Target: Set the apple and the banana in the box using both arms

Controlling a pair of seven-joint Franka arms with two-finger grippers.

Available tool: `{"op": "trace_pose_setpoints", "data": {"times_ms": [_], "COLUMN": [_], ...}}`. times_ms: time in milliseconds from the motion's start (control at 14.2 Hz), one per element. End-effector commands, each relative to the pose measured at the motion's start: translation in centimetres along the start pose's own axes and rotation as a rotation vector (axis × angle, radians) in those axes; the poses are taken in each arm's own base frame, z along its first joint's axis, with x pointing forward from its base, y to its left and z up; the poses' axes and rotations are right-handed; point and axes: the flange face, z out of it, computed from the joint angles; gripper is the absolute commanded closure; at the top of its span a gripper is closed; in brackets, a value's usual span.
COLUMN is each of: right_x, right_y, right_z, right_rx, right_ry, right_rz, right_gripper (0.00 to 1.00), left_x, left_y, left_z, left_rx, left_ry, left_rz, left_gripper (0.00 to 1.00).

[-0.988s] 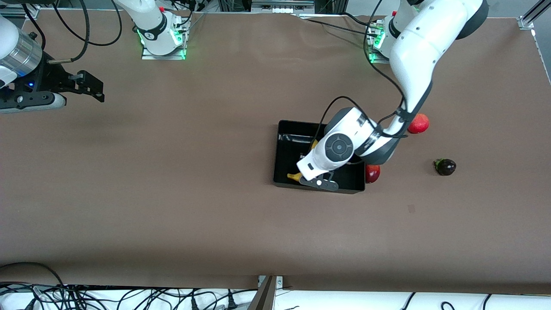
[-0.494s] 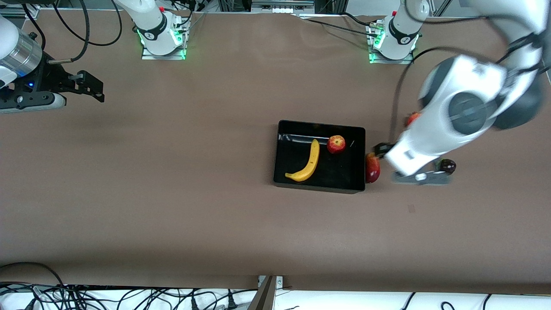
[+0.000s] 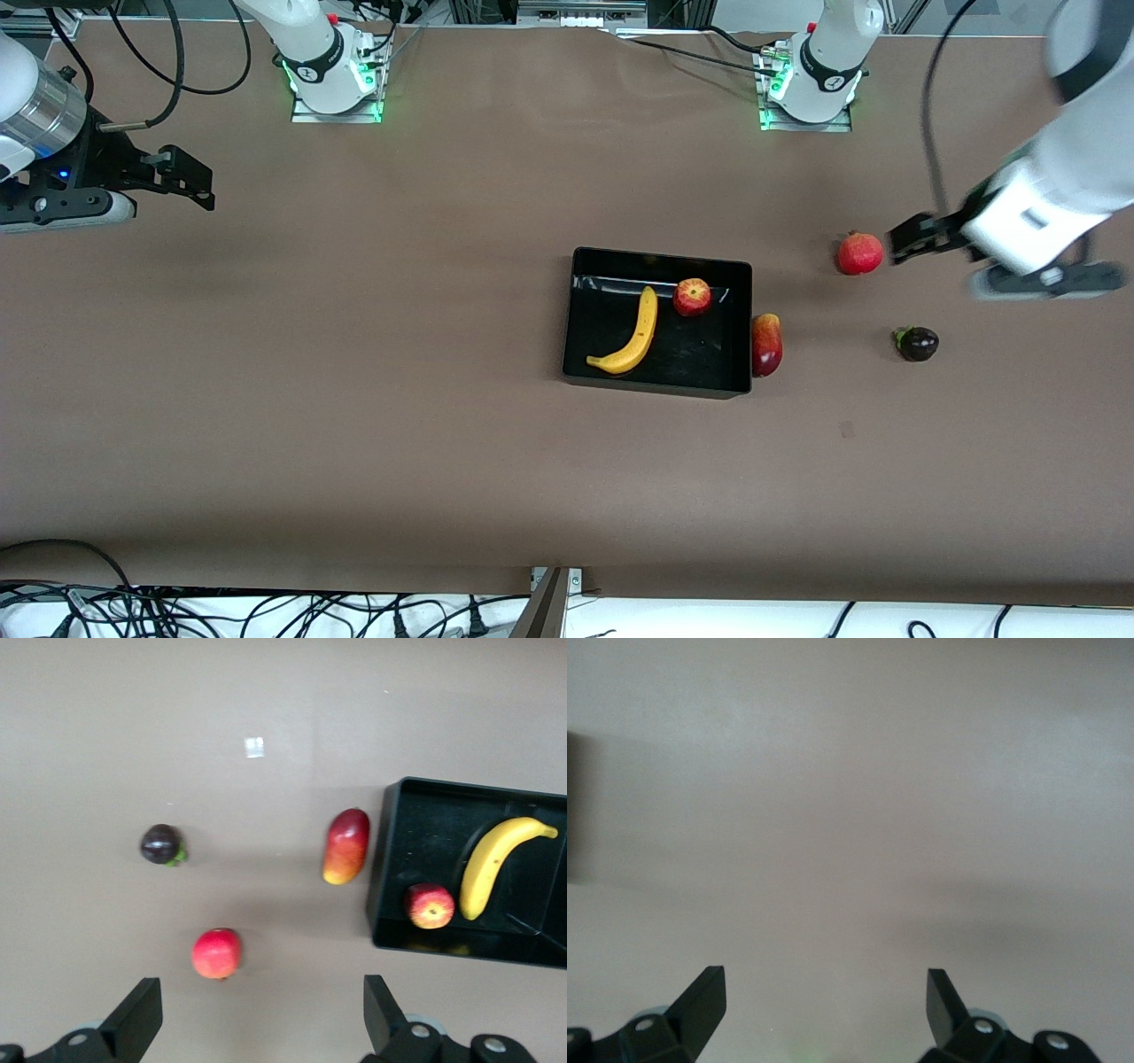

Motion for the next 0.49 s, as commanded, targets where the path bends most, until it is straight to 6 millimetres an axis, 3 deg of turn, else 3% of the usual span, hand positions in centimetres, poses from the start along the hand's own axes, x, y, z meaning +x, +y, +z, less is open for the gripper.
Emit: {"op": "trace_pose_setpoints", "data": {"times_ms": [0, 212, 424], "right_x": [0.0, 0.0, 0.0], "right_y": [0.2, 0.2, 0.2], "right_z": [-0.4, -0.5, -0.5], "right_rx": [-0.015, -0.015, -0.015], "right_ry": [0.001, 0.004, 0.004], "right_rz": [0.003, 0.003, 0.003], "right_gripper": [0.00, 0.00, 0.00], "left_x": [-4.5, -4.1, -4.0], "left_y": [-1.9, -2.9, -2.2], "left_z": [0.7, 2.2, 2.3], "left_rx": [0.022, 0.014, 0.016], "left_ry": [0.052, 0.012, -0.002], "left_rz": [0.100, 0.059, 0.047], "left_gripper": [0.00, 0.00, 0.00]}}
